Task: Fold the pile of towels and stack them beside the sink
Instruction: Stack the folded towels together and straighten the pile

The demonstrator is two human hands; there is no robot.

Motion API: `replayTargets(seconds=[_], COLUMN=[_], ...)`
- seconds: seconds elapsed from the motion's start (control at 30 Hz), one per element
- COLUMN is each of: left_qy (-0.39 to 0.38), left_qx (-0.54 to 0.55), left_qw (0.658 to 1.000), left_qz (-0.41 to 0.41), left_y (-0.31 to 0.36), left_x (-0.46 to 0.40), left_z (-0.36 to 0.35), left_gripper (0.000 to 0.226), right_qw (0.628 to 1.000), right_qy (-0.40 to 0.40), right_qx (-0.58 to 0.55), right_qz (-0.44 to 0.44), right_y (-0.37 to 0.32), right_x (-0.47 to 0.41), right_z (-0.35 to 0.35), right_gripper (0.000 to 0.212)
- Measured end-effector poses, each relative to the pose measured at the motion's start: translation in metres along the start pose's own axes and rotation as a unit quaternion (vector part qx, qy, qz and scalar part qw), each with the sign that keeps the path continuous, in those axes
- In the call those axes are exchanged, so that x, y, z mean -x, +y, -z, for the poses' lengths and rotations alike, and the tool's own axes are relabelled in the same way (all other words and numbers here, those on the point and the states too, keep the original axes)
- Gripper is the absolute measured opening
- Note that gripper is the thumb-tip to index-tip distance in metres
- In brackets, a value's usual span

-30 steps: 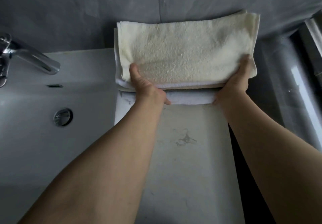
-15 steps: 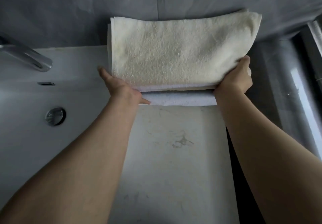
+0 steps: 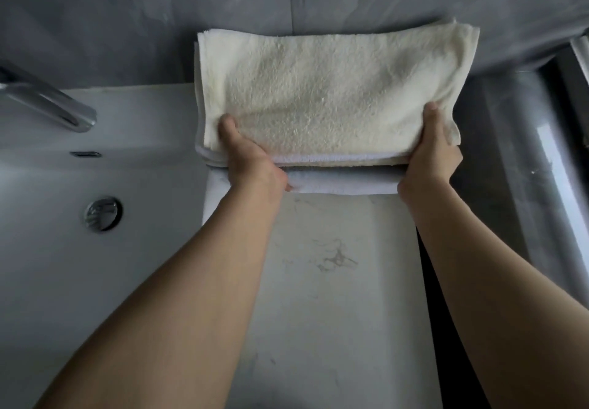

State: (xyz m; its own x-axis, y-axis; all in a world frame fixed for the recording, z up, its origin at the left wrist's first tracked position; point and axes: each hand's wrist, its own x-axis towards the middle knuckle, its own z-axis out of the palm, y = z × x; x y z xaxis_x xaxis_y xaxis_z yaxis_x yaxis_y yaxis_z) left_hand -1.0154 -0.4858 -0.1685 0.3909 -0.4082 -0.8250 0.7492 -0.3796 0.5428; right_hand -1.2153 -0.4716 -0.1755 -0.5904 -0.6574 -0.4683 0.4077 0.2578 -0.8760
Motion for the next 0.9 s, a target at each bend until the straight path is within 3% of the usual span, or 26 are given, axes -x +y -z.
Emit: replayTargets(seconds=[0.13,0.27,0.37,0.4,0.47,0.5,0.57,0.6,0.73,0.9], left_qy=[0.018,0.019,0.03,0.033,0.033,0.024,0.008,0.012,0.064,0.088], left_qx=[0.014,0.02,0.01,0.011,0.018,0.02,0.019,0.016,0.029,0.023], left_qw=[1.0,0.999,0.999,0.999,0.999,0.999,1.0,0.999,0.997,0.996], left_qz=[0.007,0.018,0.023,0.026,0.026,0.024,0.023,0.025,0.022,-0.001], left_y=[-0.004,0.0,-0.001,-0.002,-0.002,-0.002,-0.002,-0.002,-0.002,-0.007], left_x=[0.007,0.009,0.012,0.013,0.012,0.013,0.015,0.015,0.011,0.01], left_z=[0.0,-0.003,-0.005,-0.005,-0.004,-0.003,-0.002,-0.002,-0.003,-0.007], left_gripper=[0.098,0.106,0.108,0.107,0.1,0.097,0.096,0.096,0.084,0.107], right_qw=[1.0,1.0,0.993,0.973,0.882,0.827,0.739,0.722,0.726,0.711], right_qy=[-0.005,-0.007,0.025,0.053,0.073,0.055,-0.013,-0.044,-0.073,-0.059], right_qx=[-0.002,0.013,0.104,0.201,0.403,0.484,0.6,0.629,0.645,0.648], right_qz=[-0.002,-0.011,0.04,0.1,0.232,0.281,0.306,0.284,0.228,0.267], right_y=[-0.003,-0.006,-0.019,-0.025,-0.037,-0.041,-0.045,-0.044,-0.031,-0.021], right_x=[-0.002,0.001,0.001,0.001,0.001,0.001,-0.002,-0.004,-0.017,-0.03], right_z=[0.001,0.003,0.005,0.004,-0.002,-0.01,-0.027,-0.034,-0.043,-0.044], right_gripper=[0.024,0.021,0.042,0.06,0.087,0.089,0.07,0.061,0.061,0.065])
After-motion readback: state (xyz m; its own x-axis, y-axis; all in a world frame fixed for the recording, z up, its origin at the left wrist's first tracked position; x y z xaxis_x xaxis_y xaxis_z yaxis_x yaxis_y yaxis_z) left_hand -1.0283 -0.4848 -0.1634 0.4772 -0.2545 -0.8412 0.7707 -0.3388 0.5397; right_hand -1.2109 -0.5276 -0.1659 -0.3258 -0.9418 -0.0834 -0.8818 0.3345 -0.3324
